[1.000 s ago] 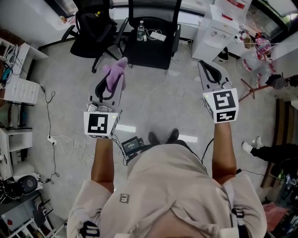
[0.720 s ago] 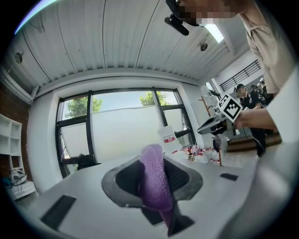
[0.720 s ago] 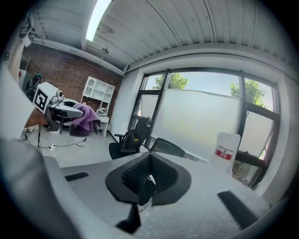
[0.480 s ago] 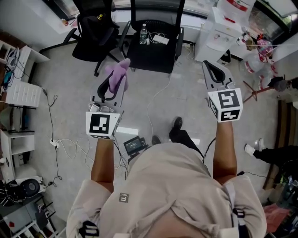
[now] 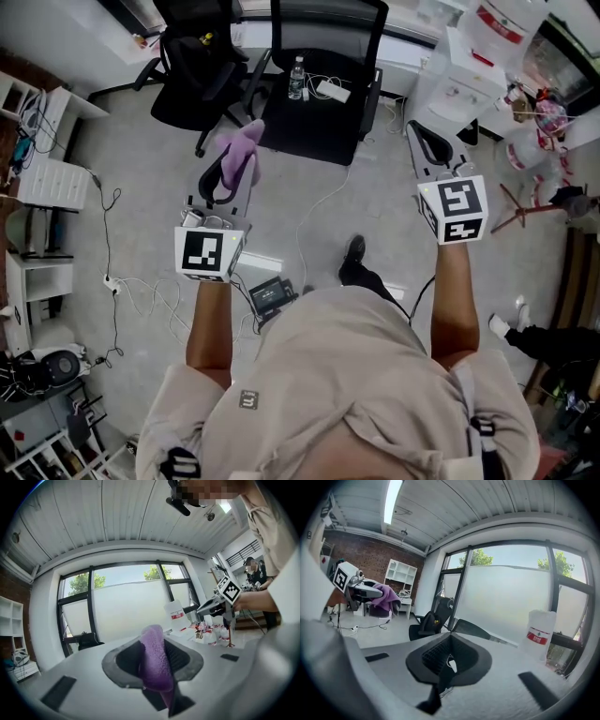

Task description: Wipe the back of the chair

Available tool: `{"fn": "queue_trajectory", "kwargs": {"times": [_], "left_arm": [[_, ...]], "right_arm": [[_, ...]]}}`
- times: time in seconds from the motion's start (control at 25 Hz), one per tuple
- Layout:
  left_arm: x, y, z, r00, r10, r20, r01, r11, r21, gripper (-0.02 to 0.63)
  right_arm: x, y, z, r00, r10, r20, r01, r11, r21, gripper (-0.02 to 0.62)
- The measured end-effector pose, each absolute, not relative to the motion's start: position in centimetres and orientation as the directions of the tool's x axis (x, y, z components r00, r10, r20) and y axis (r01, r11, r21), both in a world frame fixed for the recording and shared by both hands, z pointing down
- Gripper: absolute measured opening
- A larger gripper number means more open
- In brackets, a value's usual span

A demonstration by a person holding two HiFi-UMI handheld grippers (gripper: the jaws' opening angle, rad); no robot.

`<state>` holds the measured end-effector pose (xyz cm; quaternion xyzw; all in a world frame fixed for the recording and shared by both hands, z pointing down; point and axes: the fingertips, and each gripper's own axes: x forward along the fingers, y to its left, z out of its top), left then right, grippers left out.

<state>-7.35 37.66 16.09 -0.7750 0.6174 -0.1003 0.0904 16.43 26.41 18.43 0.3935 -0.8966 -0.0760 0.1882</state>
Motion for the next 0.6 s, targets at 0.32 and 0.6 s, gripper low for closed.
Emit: {"fn": "queue_trajectory", "kwargs": {"times": [0.32, 0.6], "left_arm": [[-6.5, 30.2, 16.4, 0.169, -0.984, 0.049, -0.951, -0.176, -0.256, 0.112], [-5.4, 24.3, 16.8, 0.135, -0.989, 0.067, -0.954, -0.148, -0.259, 0.112]], "right_arm": [[16.0, 18.1, 18.8, -0.662, -0.692, 0.289, -0.632, 0.722, 0.282, -0.006], [16.7, 11.8, 19.4, -0.690, -0.660, 0.297, -0.604, 0.752, 0.266, -0.006]]}}
